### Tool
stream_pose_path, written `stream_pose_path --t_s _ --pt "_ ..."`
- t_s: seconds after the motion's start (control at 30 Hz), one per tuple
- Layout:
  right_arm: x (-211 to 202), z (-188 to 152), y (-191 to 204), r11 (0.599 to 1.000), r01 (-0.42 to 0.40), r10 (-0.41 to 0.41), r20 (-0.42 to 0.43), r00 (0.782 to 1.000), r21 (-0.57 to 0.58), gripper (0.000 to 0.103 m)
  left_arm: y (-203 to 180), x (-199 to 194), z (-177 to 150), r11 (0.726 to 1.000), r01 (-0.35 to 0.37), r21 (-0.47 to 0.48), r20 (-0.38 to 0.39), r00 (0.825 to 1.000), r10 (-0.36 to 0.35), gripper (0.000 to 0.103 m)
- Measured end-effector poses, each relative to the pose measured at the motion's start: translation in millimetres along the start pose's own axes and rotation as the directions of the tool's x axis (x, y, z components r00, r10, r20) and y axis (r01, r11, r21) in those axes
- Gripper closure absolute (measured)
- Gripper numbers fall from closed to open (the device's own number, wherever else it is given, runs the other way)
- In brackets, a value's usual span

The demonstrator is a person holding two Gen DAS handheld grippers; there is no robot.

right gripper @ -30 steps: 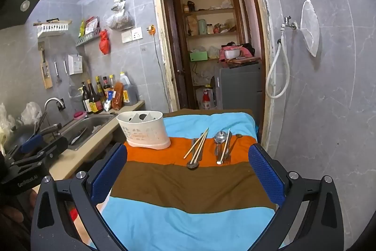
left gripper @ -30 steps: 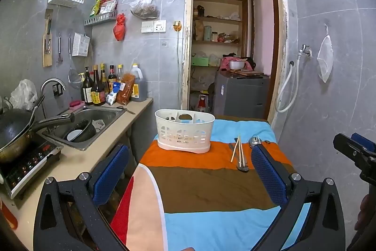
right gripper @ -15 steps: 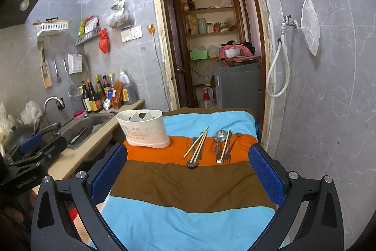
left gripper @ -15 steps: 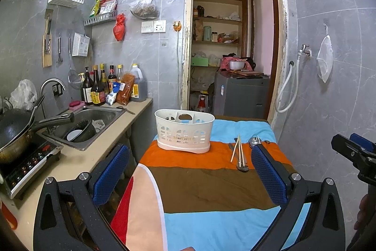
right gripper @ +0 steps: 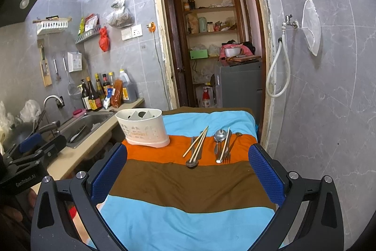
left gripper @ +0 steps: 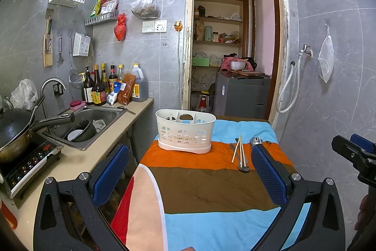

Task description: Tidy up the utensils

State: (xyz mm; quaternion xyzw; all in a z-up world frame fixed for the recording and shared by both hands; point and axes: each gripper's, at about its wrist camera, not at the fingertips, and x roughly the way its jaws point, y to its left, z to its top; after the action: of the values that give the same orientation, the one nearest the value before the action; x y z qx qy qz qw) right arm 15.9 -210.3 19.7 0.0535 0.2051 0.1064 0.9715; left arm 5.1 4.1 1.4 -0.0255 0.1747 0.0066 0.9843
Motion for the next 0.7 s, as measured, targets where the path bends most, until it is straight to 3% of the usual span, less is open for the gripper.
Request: stream_pose_path --t_s 0.7 --pt "2.4 -0.8 0.3 1.0 0.002 -0.002 -0.006 1.0 -0.002 0.0 0.7 3.6 -1.5 1.0 -0.008 0.0 -0.003 1.0 0.008 0.001"
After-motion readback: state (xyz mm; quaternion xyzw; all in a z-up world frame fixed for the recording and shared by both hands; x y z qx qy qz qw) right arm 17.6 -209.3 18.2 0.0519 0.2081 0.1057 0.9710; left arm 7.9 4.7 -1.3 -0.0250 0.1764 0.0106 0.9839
